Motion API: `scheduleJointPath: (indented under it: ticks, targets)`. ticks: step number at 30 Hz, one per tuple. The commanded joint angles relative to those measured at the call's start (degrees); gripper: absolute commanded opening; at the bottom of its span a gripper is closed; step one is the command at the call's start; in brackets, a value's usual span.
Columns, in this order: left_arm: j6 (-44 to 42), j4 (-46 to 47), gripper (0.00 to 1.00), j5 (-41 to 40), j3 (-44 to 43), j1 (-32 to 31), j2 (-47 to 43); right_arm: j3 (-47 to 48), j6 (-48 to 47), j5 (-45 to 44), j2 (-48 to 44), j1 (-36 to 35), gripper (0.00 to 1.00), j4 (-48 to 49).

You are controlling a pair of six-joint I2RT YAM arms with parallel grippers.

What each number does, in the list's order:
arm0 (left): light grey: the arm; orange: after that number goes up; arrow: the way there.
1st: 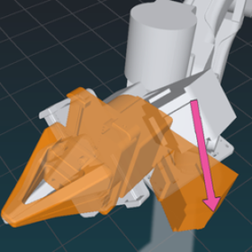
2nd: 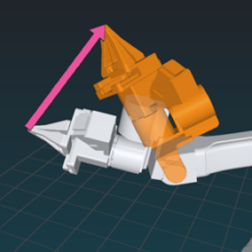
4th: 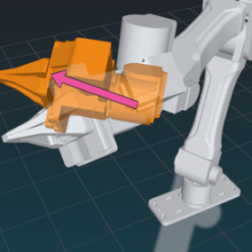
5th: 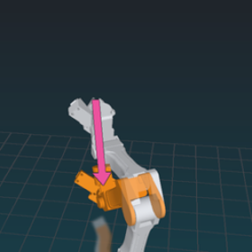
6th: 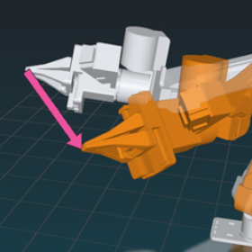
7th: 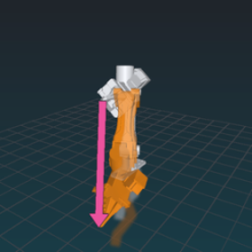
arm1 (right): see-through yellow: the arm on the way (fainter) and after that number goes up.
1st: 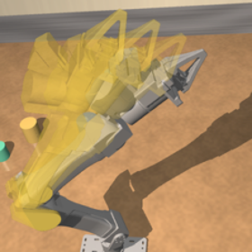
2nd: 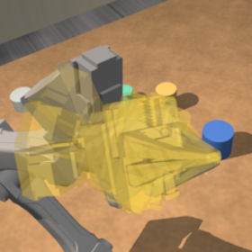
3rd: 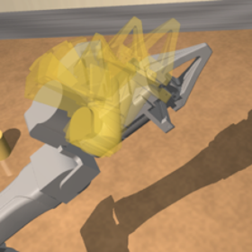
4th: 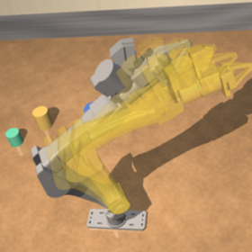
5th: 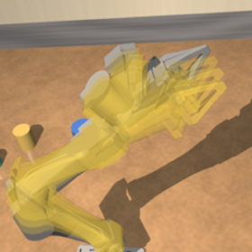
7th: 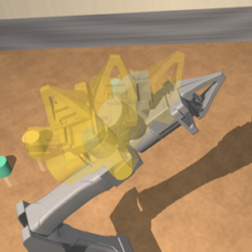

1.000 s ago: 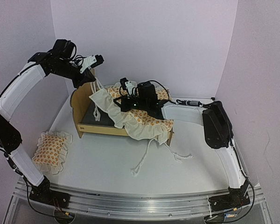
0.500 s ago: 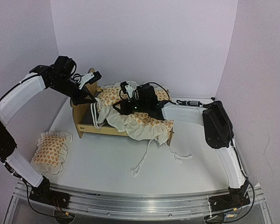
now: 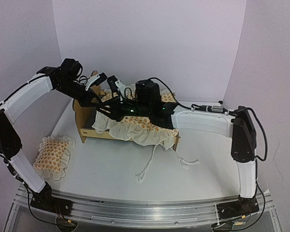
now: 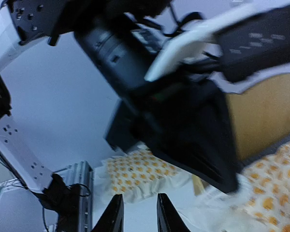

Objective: Set up the pet bed

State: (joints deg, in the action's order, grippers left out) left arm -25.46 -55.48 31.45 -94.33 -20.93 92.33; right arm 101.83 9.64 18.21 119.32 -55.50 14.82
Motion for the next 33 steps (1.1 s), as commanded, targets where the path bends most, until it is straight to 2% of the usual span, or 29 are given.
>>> scheduleJointPath:
  ticks: [1, 3, 5, 10, 15, 19, 24, 27, 30, 33]
  targets:
    - [0.13, 1.39, 0.0, 0.95, -3.51, 0.43, 0.17, 10.86, 9.61, 11.58, 12.06, -1.67, 0.24, 8.11]
    - [-0.26, 1.56, 0.0, 0.75, -3.93, 0.53, 0.35, 14.23, 12.19, 11.93, 16.66, -2.37, 0.24, 8.95]
    - [-0.71, 1.54, 0.0, 0.34, -4.17, 0.67, 0.28, 13.16, 13.71, 10.49, 17.91, -2.25, 0.22, 9.6]
    - [-2.12, 1.6, 0.0, -1.26, -3.53, 1.08, -0.11, 7.58, 11.76, 5.58, 17.24, -1.92, 0.21, 10.68]
    - [-2.23, 1.66, 0.0, -1.32, -2.97, 1.15, -0.11, 6.45, 12.37, -0.22, 18.22, 0.05, 0.24, 10.73]
    - [-1.2, 1.79, 0.0, -0.15, -3.28, 1.23, 0.26, 10.68, 13.02, -4.07, 22.24, 1.32, 0.25, 10.49]
    - [-0.32, 1.99, 0.0, 0.56, -4.05, 1.25, 0.91, 19.63, 13.29, -3.09, 27.9, 1.82, 0.27, 9.23]
    - [-0.18, 2.42, 0.0, -0.07, -3.9, 1.38, 1.03, 21.02, 12.85, -2.28, 28.41, 1.82, 0.33, 8.26]
    - [0.15, 2.66, 0.0, 0.28, -4.19, 1.57, 1.26, 20.56, 12.35, -2.79, 28.19, 1.89, 0.33, 7.85]
    - [0.81, 3.2, 0.0, 0.4, -4.4, 1.55, 1.59, 24.39, 12.89, 1.3, 30.85, 1.83, 0.35, 7.44]
